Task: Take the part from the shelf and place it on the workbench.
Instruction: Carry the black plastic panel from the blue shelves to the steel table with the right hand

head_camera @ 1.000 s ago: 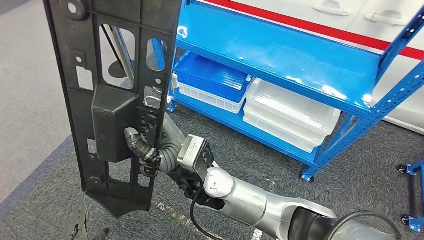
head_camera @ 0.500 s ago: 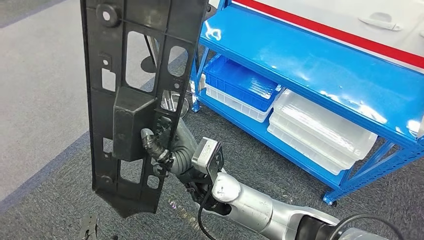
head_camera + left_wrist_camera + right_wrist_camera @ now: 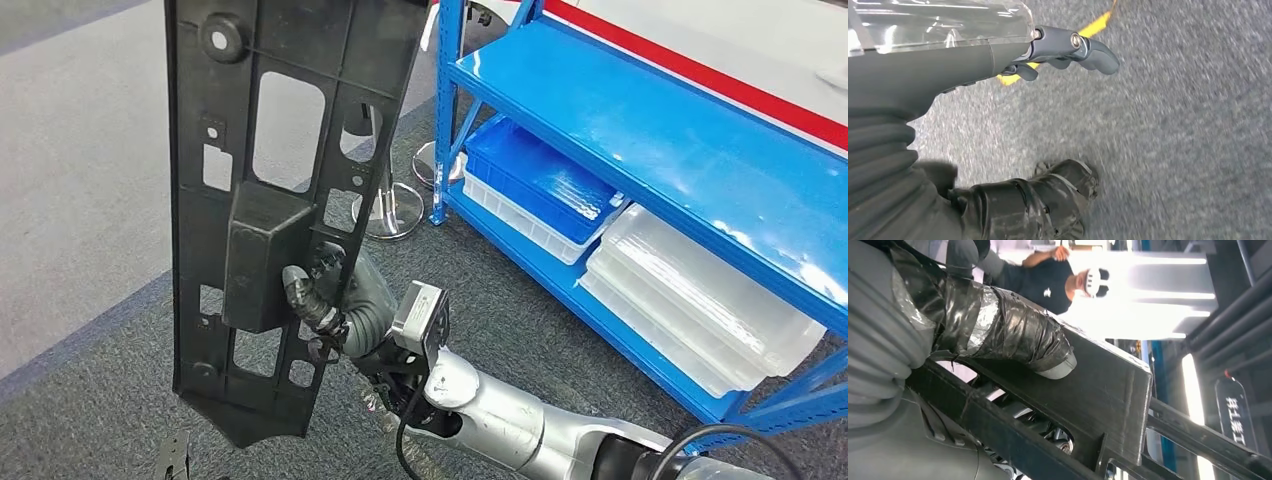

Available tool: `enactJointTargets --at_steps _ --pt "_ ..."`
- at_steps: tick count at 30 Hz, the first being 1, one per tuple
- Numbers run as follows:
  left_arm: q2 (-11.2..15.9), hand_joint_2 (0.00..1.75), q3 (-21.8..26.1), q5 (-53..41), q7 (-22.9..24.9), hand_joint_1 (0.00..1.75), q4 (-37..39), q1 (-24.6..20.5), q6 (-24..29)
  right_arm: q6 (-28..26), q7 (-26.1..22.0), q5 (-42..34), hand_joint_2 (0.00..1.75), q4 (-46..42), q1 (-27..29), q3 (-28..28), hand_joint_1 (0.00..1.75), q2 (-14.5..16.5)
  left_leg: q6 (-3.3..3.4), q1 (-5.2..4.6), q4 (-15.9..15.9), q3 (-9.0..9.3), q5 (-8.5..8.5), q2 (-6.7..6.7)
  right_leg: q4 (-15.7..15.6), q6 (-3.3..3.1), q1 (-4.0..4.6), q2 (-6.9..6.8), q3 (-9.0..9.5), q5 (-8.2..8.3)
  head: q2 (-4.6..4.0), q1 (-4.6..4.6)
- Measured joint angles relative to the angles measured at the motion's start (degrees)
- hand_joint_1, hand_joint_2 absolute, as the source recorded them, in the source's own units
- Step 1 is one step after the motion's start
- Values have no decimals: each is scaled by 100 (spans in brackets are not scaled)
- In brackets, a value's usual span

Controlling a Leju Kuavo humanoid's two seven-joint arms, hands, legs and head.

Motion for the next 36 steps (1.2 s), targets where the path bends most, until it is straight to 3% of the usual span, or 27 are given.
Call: enactJointTargets --at_steps 2,4,6,7,8,10,12,14,15,17,19,20,21,22,24,25,26,28,30,32,34,36 --pt "56 175 -1 -379 -25 0 0 10 -200 -11 -8 3 175 -9 16 -1 175 1 57 57 -119 115 36 -145 293 25 -3 282 -90 -175 0 3" --pt "128 175 -2 -779 -116 0 0 11 -450 -10 -53 3 175 -14 84 -5 175 -8 110 85 -136 144 36 -297 994 20 -12 584 -466 -452 1 5" --pt "209 175 -3 -944 -233 0 0 69 -545 0 -89 2 175 -15 195 -11 175 -22 115 90 -110 145 12 -477 1471 41 -17 656 -803 -521 1 7" --pt "244 175 -4 -961 -275 0 0 120 -556 14 -99 -4 175 -15 233 -14 175 -31 104 96 -79 145 -10 -566 1421 59 -26 667 -834 -399 1 6" --pt "281 175 -4 -968 -307 0 0 172 -571 38 -105 -16 175 -14 257 -16 175 -40 82 109 -26 141 -44 -656 1173 80 -45 699 -765 -185 0 7" --pt "364 175 -4 -952 -342 0 0 233 -629 118 -120 -46 175 -11 274 -17 175 -52 10 138 148 86 -148 -817 527 123 -110 932 -510 141 -1 8" --pt "440 175 -4 -913 -346 0 0 241 -686 202 -143 -77 175 -9 289 -19 175 -56 -64 160 288 -22 -217 -962 254 112 -136 1136 -390 174 1 6" --pt "497 175 -4 -905 -326 0 1 258 -723 250 -162 -99 175 -9 294 -20 175 -56 -108 177 307 -83 -214 -1090 251 43 -132 1078 -385 148 1 3" --pt "519 175 -4 -914 -308 0 -3 275 -734 264 -165 -104 175 -8 285 -20 175 -52 -126 176 312 -95 -215 -1083 235 12 -138 1014 -370 148 1 2" --pt "532 175 -4 -951 -268 0 -12 268 -738 290 -164 -107 175 -7 261 -20 175 -35 -191 169 542 -217 -330 -835 187 -36 -165 871 -315 147 1 -22" --pt "495 175 -4 -992 -232 0 -24 212 -723 301 -155 -110 175 -3 250 -20 175 -22 -274 193 1167 -544 -581 -485 152 -59 -151 714 -255 127 1 -44" --pt "468 175 -4 -1015 -207 0 -29 185 -716 307 -143 -110 175 1 247 -20 175 -22 -301 216 1490 -726 -671 -402 143 -65 -143 634 -232 111 1 -44" --pt "442 175 -4 -1033 -181 0 -34 168 -711 311 -127 -110 175 7 248 -20 175 -22 -314 233 1686 -851 -683 -360 140 -67 -141 559 -210 92 1 -43" --pt "419 175 -5 -1055 -151 0 -39 158 -708 314 -108 -110 175 14 248 -20 175 -22 -315 244 1678 -877 -591 -342 139 -66 -140 491 -187 70 1 -43" --pt "386 175 -6 -1094 -100 0 -46 138 -706 316 -77 -109 175 21 245 -21 175 -22 -279 243 1070 -614 -190 -275 130 -57 -136 371 -118 24 1 -43" --pt "370 175 -6 -1109 -84 0 -49 120 -703 316 -67 -108 175 21 243 -22 175 -22 -252 213 692 -429 -39 -166 108 -48 -130 316 -77 5 1 -44" --pt "355 175 -6 -1118 -75 0 -50 93 -697 316 -61 -108 175 20 241 -24 175 -23 -216 168 376 -268 52 -61 76 -32 -119 264 -43 -4 1 -45" --pt "319 175 -6 -1125 -71 0 -55 45 -674 315 -48 -108 175 21 241 -32 175 -24 -155 87 136 -147 34 49 3 11 -91 164 6 -8 1 -45" --pt "299 175 -6 -1128 -66 0 -60 32 -648 314 -37 -109 175 21 240 -38 175 -23 -105 85 38 -90 38 -64 -62 77 -65 71 70 -32 1 -43" --pt "263 175 -7 -1153 -57 0 -63 20 -640 316 -32 -109 175 22 233 -39 175 -22 -60 122 -87 36 55 -191 80 130 -61 210 69 -144 0 -38" --pt "222 175 -8 -1203 -49 0 -67 -27 -646 314 -34 -108 175 25 233 -41 175 -23 6 149 -136 119 51 -316 704 134 -58 512 -235 -392 -1 -31" --pt "197 175 -12 -1250 -37 0 -68 -67 -650 290 -37 -100 175 33 259 -42 175 -25 59 146 -108 132 18 -462 1383 128 -45 652 -684 -553 0 -27"
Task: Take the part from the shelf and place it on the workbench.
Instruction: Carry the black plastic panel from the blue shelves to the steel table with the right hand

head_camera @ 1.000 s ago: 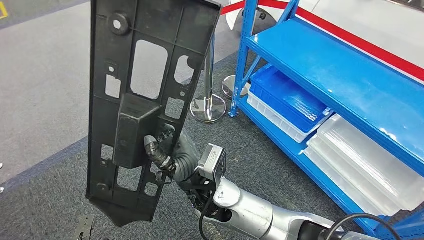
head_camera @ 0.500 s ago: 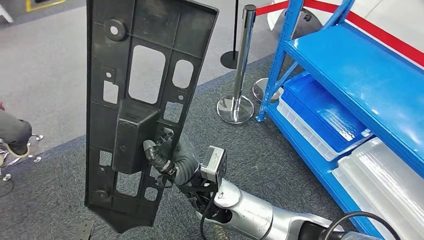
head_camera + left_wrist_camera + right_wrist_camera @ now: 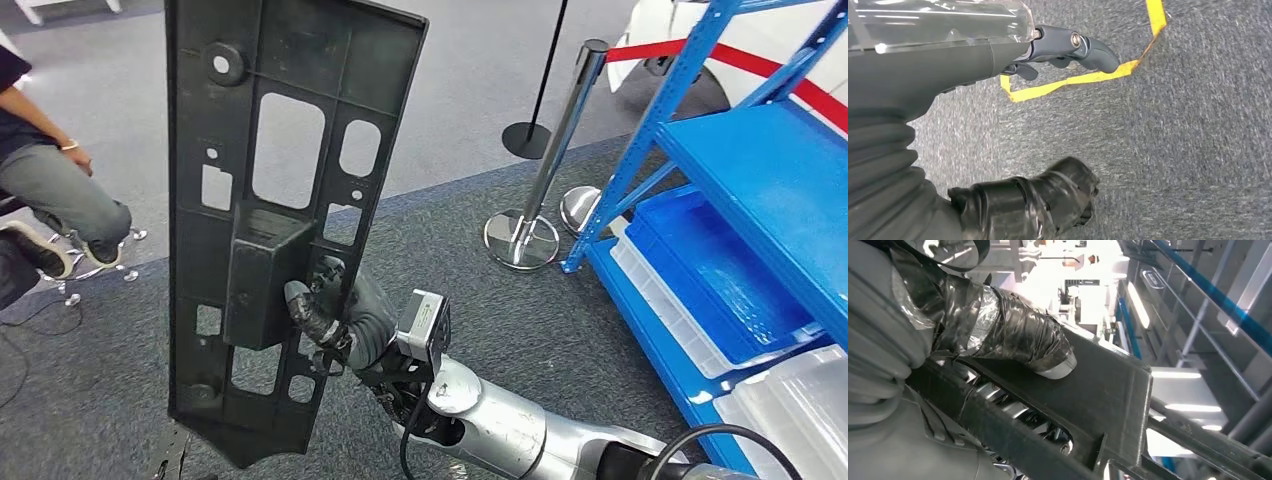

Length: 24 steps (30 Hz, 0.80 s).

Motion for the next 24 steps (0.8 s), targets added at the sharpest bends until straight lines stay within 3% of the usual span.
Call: enactJointTargets --at_steps 1,2,4,5,7,9,11,13,15,16,17,18,20,22,24 --pt "-17 175 -5 -19 7 0 0 -6 1 -16 2 11 175 5 14 0 175 -2 5 -1 28 2 -23 -87 95 2 0 18 -123 67 1 -1" --pt "-39 175 -15 -37 11 0 0 -7 4 -32 4 27 175 9 19 0 175 -3 0 4 68 3 -53 -178 -44 5 -3 31 -129 247 1 0" --pt "-79 175 -39 -71 16 0 0 -10 11 -60 14 65 175 12 16 0 175 -5 -43 27 191 -10 -141 -349 -709 17 -35 175 89 676 -1 0" --pt "-93 175 -50 -81 19 0 -1 -18 14 -74 17 78 175 9 17 0 175 -5 -74 31 273 -42 -187 -422 -998 19 -60 296 206 786 -1 -4" --pt "-115 175 -65 -90 30 0 -2 -26 15 -98 28 90 175 7 20 0 175 -5 -137 45 357 -120 -231 -542 -1210 -8 -72 451 301 772 0 -6" --pt "-124 175 -74 -94 58 0 -2 -16 21 -103 38 93 175 4 11 0 175 -1 -181 61 351 -163 -229 -608 -1248 -69 -67 358 332 769 1 -4" --pt "-139 175 -79 -113 95 0 -1 -22 27 -102 46 97 175 4 -4 0 175 9 -242 45 492 -236 -298 -368 -1293 -129 -94 230 394 762 0 -27" --pt "-172 175 -84 -143 125 0 0 -54 27 -103 52 98 175 4 -13 0 175 16 -323 56 1015 -507 -516 -15 -1320 -168 -100 90 459 733 0 -47" --pt "-194 175 -87 -157 150 0 0 -66 26 -104 53 98 175 5 -14 0 175 15 -377 102 1651 -885 -698 106 -1322 -180 -93 -57 500 692 0 -46" --pt "-200 175 -89 -157 160 0 0 -62 23 -104 55 98 175 5 -13 0 175 15 -386 116 1770 -984 -662 122 -1322 -178 -92 -127 523 667 -1 -47" --pt "-201 175 -89 -158 169 0 0 -57 21 -104 57 98 175 5 -12 0 175 15 -384 123 1680 -976 -523 131 -1322 -175 -92 -192 552 642 -1 -46" --pt "-201 175 -89 -158 174 0 0 -57 17 -103 60 98 175 5 -15 0 175 16 -366 121 1377 -852 -297 161 -1323 -170 -91 -255 590 614 -1 -46" --pt "-201 175 -89 -159 178 0 0 -77 9 -102 67 97 175 5 -25 0 175 15 -304 50 631 -500 44 373 -1345 -145 -77 -373 669 564 0 -47" --pt "-201 175 -92 -155 177 0 0 -107 -5 -102 78 89 175 6 -36 0 175 15 -228 -39 253 -321 91 531 -1396 -102 -47 -489 721 541 -1 -46" --pt "-195 175 -100 -143 187 0 0 -114 -22 -101 92 81 175 13 -53 0 175 16 -169 -56 178 -285 68 433 -1456 -41 -19 -611 776 519 0 -45"
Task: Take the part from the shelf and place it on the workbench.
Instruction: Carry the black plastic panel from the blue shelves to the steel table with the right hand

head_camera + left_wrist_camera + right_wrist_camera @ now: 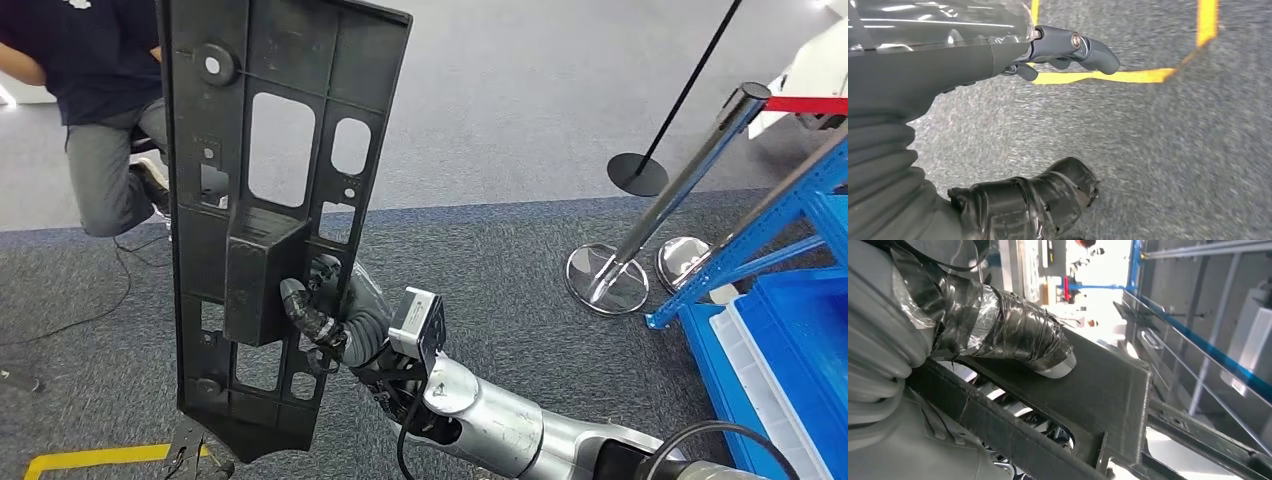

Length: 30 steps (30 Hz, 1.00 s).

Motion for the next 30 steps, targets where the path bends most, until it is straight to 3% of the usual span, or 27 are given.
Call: enactJointTargets --at_steps 1,3,4,6,7,8,10,12,13,14,16,17,18,20,21,23,24,25,27,29,30 --pt "3 175 -3 6 8 0 0 7 -8 1 7 -1 175 5 -16 0 175 -1 21 20 -43 35 8 -72 1 33 -3 34 31 -21 1 2" --pt "7 175 -6 14 19 0 0 2 -24 3 12 -2 175 18 -51 0 175 0 104 67 -130 123 24 -200 232 65 -9 291 -39 -160 -1 13" --pt "4 175 -6 21 19 0 0 -7 -35 6 11 -7 175 25 -59 0 175 -1 150 80 -148 141 24 -263 541 61 -18 468 -190 -289 -1 22" --pt "0 175 -6 47 17 0 0 -20 -67 21 -2 -36 175 48 -60 0 175 -2 217 77 -144 148 11 -415 1319 57 -8 621 -651 -561 -1 37" --pt "-2 175 -6 66 16 0 0 -17 -82 35 -11 -60 175 67 -61 0 175 -2 215 77 -132 148 1 -501 1547 70 -8 633 -826 -573 -1 37" --pt "-1 175 -6 80 16 0 0 -13 -95 52 -22 -79 175 87 -68 0 175 -1 206 81 -110 149 -14 -590 1572 83 -11 636 -907 -472 -1 37" --pt "7 175 -6 95 15 0 0 -19 -118 83 -37 -99 175 122 -100 0 175 0 156 103 -20 139 -73 -768 1015 109 -49 731 -764 -18 -1 38" --pt "17 175 -6 92 14 0 0 -36 -148 96 -51 -101 175 154 -138 0 175 5 82 111 119 66 -149 -925 417 119 -114 1019 -542 241 -1 37" --pt "23 175 -6 91 9 0 0 -43 -165 96 -59 -101 175 171 -149 0 175 10 44 118 174 15 -170 -989 277 113 -132 1133 -493 256 -1 36" --pt "36 175 -6 89 2 0 0 -46 -177 95 -67 -101 175 189 -158 0 175 17 8 127 195 -27 -172 -1055 254 88 -130 1165 -483 217 0 35" --pt "79 175 -6 78 -22 0 4 -37 -197 92 -79 -101 175 220 -182 0 175 46 -50 152 179 -69 -151 -1163 223 25 -124 1044 -459 213 1 35" --pt "100 175 -6 69 -35 0 4 -29 -210 91 -82 -101 175 237 -206 0 175 69 -77 143 191 -80 -153 -1111 206 -8 -135 979 -431 212 1 29" --pt "115 175 -7 61 -44 0 3 -34 -226 88 -87 -101 175 250 -236 0 175 101 -110 131 306 -135 -203 -934 185 -40 -147 903 -391 208 0 15" --pt "132 175 -8 50 -52 0 -2 -57 -260 73 -97 -101 175 269 -278 0 175 145 -181 130 815 -386 -412 -492 154 -88 -141 749 -304 180 -1 -12" --pt "138 175 -8 49 -52 0 -2 -67 -268 64 -110 -106 175 278 -279 0 175 156 -211 150 1176 -587 -543 -352 149 -104 -132 658 -268 156 -2 -21" --pt "144 175 -8 45 -52 0 -2 -57 -273 55 -147 -117 175 305 -252 0 175 156 -242 188 1583 -862 -589 -307 149 -107 -129 494 -219 105 -2 -21" --pt "149 175 -8 43 -52 0 -2 -49 -273 56 -164 -122 175 318 -240 0 175 156 -248 202 1504 -857 -464 -296 149 -100 -131 415 -190 77 -2 -21" --pt "157 175 -8 39 -53 0 -2 -45 -273 57 -178 -122 175 325 -237 0 175 157 -244 209 1197 -725 -251 -260 149 -88 -132 347 -154 48 -2 -21" --pt "172 175 -8 32 -60 0 -1 -59 -274 60 -194 -122 175 327 -244 0 175 158 -209 158 438 -358 66 -26 131 -45 -113 226 -76 -9 -2 -25" --pt "180 175 -8 25 -68 0 -1 -80 -280 63 -209 -123 175 329 -251 0 175 158 -132 87 100 -193 104 130 68 14 -63 125 -15 -39 -2 -28" --pt "186 175 -8 22 -71 0 -1 -84 -284 68 -217 -131 175 331 -253 0 175 158 -88 65 77 -184 88 100 25 45 -35 68 19 -44 -2 -31"
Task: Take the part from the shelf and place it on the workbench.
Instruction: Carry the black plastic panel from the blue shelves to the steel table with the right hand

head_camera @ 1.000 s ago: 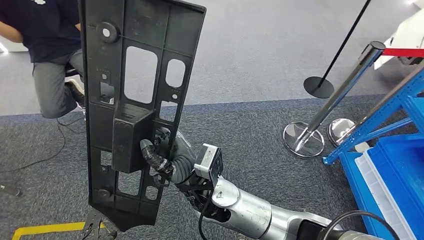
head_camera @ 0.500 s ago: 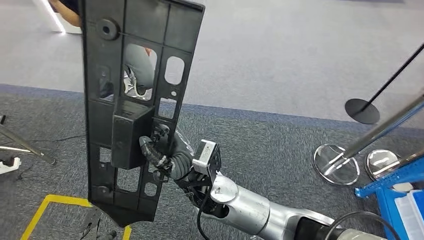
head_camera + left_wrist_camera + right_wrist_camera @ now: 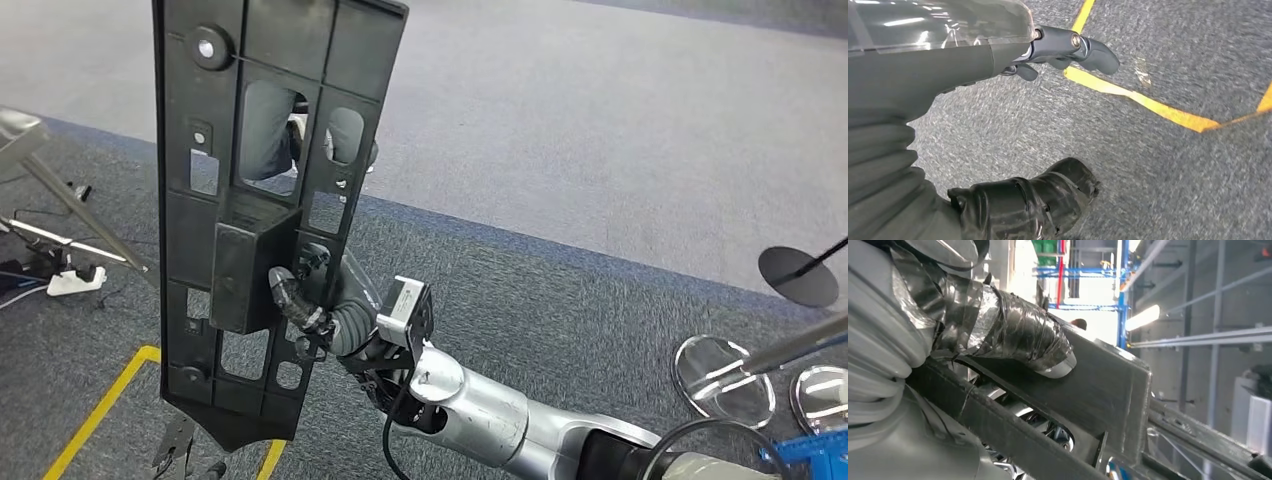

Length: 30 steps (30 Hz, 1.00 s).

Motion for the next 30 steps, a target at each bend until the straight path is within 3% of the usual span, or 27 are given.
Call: enactJointTargets --at_steps 2,4,5,7,8,9,11,13,15,16,17,19,21,23,24,25,26,28,30 --pt "15 175 0 -10 -2 0 1 6 -4 9 -9 -36 175 6 -7 0 175 2 68 29 -66 57 -5 -147 -44 72 5 -16 83 -42 1 9" --pt "21 175 0 -23 -5 0 1 -11 -7 29 -21 -72 175 16 -25 0 175 4 157 65 -133 146 -8 -279 228 97 -8 224 -14 -211 1 25" --pt "19 175 0 -29 -6 0 1 -27 -10 43 -27 -88 175 26 -33 0 175 3 199 72 -147 169 -12 -345 544 84 -6 381 -183 -346 0 36" --pt "17 175 0 -34 -5 0 1 -46 -29 83 -47 -150 175 57 -37 0 175 -2 265 58 -141 181 -30 -484 1289 59 19 527 -659 -583 0 42" --pt "15 175 0 -34 -3 0 1 -42 -43 112 -58 -182 175 79 -34 0 175 -5 272 49 -133 183 -43 -570 1506 53 32 548 -845 -582 0 42" --pt "14 175 0 -34 -2 0 1 -36 -60 150 -71 -216 175 100 -32 0 175 -8 273 42 -118 185 -57 -658 1521 45 42 559 -939 -470 0 42" --pt "13 175 0 -34 -6 0 1 -31 -85 230 -103 -262 175 122 -33 0 175 -10 249 41 -66 192 -98 -836 935 20 45 642 -809 16 0 43" --pt "14 175 0 -33 -23 0 1 -39 -99 290 -131 -286 175 124 -33 0 175 -9 197 31 14 166 -147 -983 284 -6 19 863 -576 334 1 40" --pt "20 175 0 -33 -39 0 1 -40 -106 317 -139 -286 175 122 -33 0 175 -8 134 42 39 130 -166 -1090 100 -41 23 951 -487 350 1 41" --pt "26 175 0 -33 -44 0 1 -38 -108 324 -140 -284 175 121 -36 0 175 -8 101 55 25 125 -162 -1140 87 -70 29 892 -465 359 1 42" --pt "39 175 0 -34 -48 0 3 -29 -109 327 -139 -278 175 121 -40 0 175 -5 69 62 23 119 -167 -1130 61 -102 29 837 -434 365 1 44" --pt "52 175 0 -35 -65 0 4 -23 -118 326 -133 -256 175 114 -45 0 175 5 2 47 225 34 -276 -891 -11 -168 2 716 -341 367 1 24" --pt "46 175 0 -38 -86 0 3 -27 -126 307 -117 -228 175 99 -45 0 175 15 -66 61 841 -268 -546 -555 -46 -211 -4 586 -259 338 0 2" --pt "41 175 0 -37 -93 0 3 -18 -127 272 -84 -198 175 87 -46 0 175 21 -123 108 1461 -625 -732 -435 -47 -222 -3 454 -220 298 0 1" --pt "40 175 0 -37 -93 0 3 -8 -128 257 -68 -186 175 86 -45 0 175 24 -140 127 1523 -684 -688 -417 -46 -216 -6 389 -202 276 0 1" --pt "41 175 0 -36 -93 0 4 -2 -128 247 -56 -177 175 84 -45 0 175 27 -149 142 1368 -627 -553 -400 -46 -206 -9 324 -180 254 0 1" --pt "42 175 0 -37 -93 0 4 -2 -128 243 -50 -173 175 79 -45 0 175 31 -146 148 1017 -454 -349 -352 -46 -191 -12 259 -148 228 0 1" --pt "42 175 0 -37 -95 0 5 -20 -128 243 -46 -168 175 58 -51 0 175 41 -106 102 246 -55 -68 -129 -51 -139 7 134 -80 169 0 2" --pt "40 175 0 -36 -98 0 5 -37 -135 242 -42 -168 175 34 -59 0 175 47 -23 38 -66 111 -46 -29 -74 -69 46 24 -27 117 0 14"
